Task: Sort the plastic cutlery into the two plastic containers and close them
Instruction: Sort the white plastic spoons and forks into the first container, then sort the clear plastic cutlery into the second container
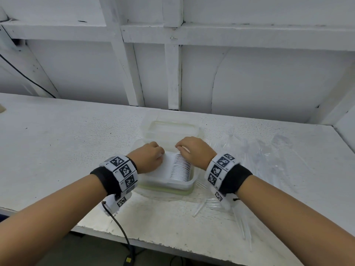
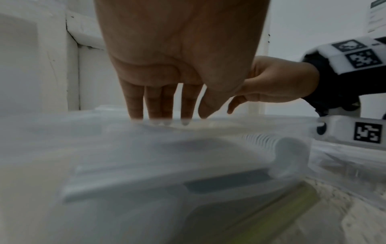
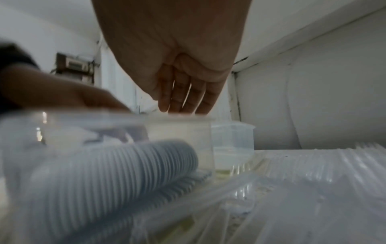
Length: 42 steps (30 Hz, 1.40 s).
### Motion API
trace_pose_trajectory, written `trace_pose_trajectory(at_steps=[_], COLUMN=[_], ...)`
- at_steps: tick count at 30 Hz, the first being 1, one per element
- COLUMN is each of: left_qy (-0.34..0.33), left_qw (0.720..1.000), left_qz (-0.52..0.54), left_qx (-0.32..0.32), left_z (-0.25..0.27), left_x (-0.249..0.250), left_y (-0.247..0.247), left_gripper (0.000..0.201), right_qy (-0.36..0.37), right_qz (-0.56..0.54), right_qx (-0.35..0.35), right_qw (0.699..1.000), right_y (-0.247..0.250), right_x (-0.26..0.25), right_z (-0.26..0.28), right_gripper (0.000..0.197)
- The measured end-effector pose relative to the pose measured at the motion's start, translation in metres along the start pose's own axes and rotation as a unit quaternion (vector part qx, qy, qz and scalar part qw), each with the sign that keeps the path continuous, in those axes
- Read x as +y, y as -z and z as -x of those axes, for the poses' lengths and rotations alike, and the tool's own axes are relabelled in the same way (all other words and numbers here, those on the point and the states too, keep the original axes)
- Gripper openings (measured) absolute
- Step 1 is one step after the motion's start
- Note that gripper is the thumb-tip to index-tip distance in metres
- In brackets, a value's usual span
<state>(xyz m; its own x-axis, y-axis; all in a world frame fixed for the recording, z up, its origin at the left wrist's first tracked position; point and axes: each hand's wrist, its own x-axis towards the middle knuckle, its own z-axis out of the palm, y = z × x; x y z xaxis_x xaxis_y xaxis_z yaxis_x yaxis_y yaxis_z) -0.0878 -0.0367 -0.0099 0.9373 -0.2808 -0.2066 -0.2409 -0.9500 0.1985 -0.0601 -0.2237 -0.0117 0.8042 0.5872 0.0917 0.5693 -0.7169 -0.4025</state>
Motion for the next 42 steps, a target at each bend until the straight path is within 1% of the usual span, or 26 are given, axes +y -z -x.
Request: trace_pose_trajectory(at_steps=[3,5,8,10,12,14,16,18,20,22,24,26,28,29,30,32,33,34,36,37,38,39,40,42], left_qy=[0.004,-0.01,-0.066,-0.104,-0.135,-0.147,-0.123,-0.078,-0.029,0.012,0.029,0.033,0.046,0.052,0.06,0.087,0.102,0.117,0.143,0.149,0.153,0.151,0.142,0.125], left_qw=[1.0,0.999,0.989,0.978,0.972,0.972,0.979,0.987,0.992,0.993,0.993,0.991,0.986,0.982,0.977,0.961,0.946,0.926,0.883,0.87,0.869,0.876,0.894,0.927], left_qz=[0.015,0.035,0.1,0.146,0.173,0.174,0.16,0.136,0.117,0.114,0.113,0.121,0.151,0.171,0.191,0.248,0.293,0.343,0.431,0.453,0.451,0.437,0.401,0.329], left_qx=[0.012,0.037,0.09,0.104,0.09,0.059,0.018,-0.021,-0.036,-0.03,-0.027,-0.036,-0.054,-0.061,-0.069,-0.084,-0.094,-0.104,-0.121,-0.126,-0.132,-0.137,-0.141,-0.133], left_z=[0.006,0.012,0.022,0.029,0.03,0.025,0.017,0.009,0.0,-0.009,-0.017,-0.022,-0.023,-0.024,-0.024,-0.025,-0.025,-0.025,-0.022,-0.02,-0.018,-0.019,-0.019,-0.019], left_x=[0.006,0.018,0.053,0.086,0.118,0.145,0.169,0.187,0.2,0.207,0.209,0.208,0.206,0.203,0.201,0.197,0.194,0.191,0.185,0.183,0.18,0.176,0.174,0.172], left_y=[0.008,0.013,0.017,0.015,0.004,-0.015,-0.035,-0.052,-0.064,-0.069,-0.07,-0.068,-0.064,-0.063,-0.061,-0.056,-0.053,-0.05,-0.042,-0.037,-0.033,-0.031,-0.029,-0.026], left_gripper=[0.035,0.033,0.028,0.023,0.02,0.021,0.027,0.033,0.038,0.04,0.036,0.032,0.026,0.02,0.016,0.032,0.034,0.032,0.017,0.01,0.017,0.025,0.028,0.025], right_qy=[-0.021,-0.043,-0.088,-0.127,-0.174,-0.231,-0.272,-0.286,-0.288,-0.287,-0.291,-0.3,-0.309,-0.312,-0.313,-0.313,-0.31,-0.305,-0.286,-0.276,-0.267,-0.263,-0.266,-0.282], right_qz=[-0.091,-0.111,-0.114,-0.101,-0.067,-0.018,0.014,0.018,0.01,0.015,0.031,0.042,0.04,0.034,0.025,0.008,0.003,0.005,0.021,0.032,0.04,0.045,0.043,0.044], right_qx=[0.089,0.107,0.071,0.057,0.033,-0.019,-0.065,-0.083,-0.083,-0.083,-0.083,-0.077,-0.07,-0.066,-0.058,-0.032,-0.018,-0.004,0.024,0.039,0.047,0.045,0.03,-0.029], right_qw=[0.992,0.987,0.987,0.985,0.982,0.973,0.96,0.954,0.954,0.954,0.953,0.95,0.948,0.947,0.948,0.949,0.951,0.952,0.958,0.96,0.962,0.963,0.962,0.958], right_y=[0.023,0.038,0.053,0.056,0.05,0.041,0.031,0.024,0.019,0.015,0.014,0.016,0.019,0.021,0.023,0.028,0.031,0.034,0.038,0.04,0.04,0.04,0.039,0.035], right_x=[0.006,0.014,0.031,0.044,0.056,0.065,0.069,0.068,0.066,0.064,0.065,0.068,0.073,0.075,0.076,0.077,0.076,0.076,0.076,0.076,0.077,0.078,0.079,0.081], right_z=[0.026,0.051,0.098,0.129,0.155,0.172,0.183,0.188,0.19,0.19,0.189,0.188,0.188,0.188,0.188,0.186,0.184,0.181,0.173,0.168,0.162,0.156,0.15,0.141], right_gripper=[0.024,0.021,0.021,0.021,0.024,0.031,0.041,0.047,0.05,0.051,0.045,0.036,0.028,0.026,0.024,0.021,0.021,0.02,0.022,0.022,0.023,0.025,0.029,0.041])
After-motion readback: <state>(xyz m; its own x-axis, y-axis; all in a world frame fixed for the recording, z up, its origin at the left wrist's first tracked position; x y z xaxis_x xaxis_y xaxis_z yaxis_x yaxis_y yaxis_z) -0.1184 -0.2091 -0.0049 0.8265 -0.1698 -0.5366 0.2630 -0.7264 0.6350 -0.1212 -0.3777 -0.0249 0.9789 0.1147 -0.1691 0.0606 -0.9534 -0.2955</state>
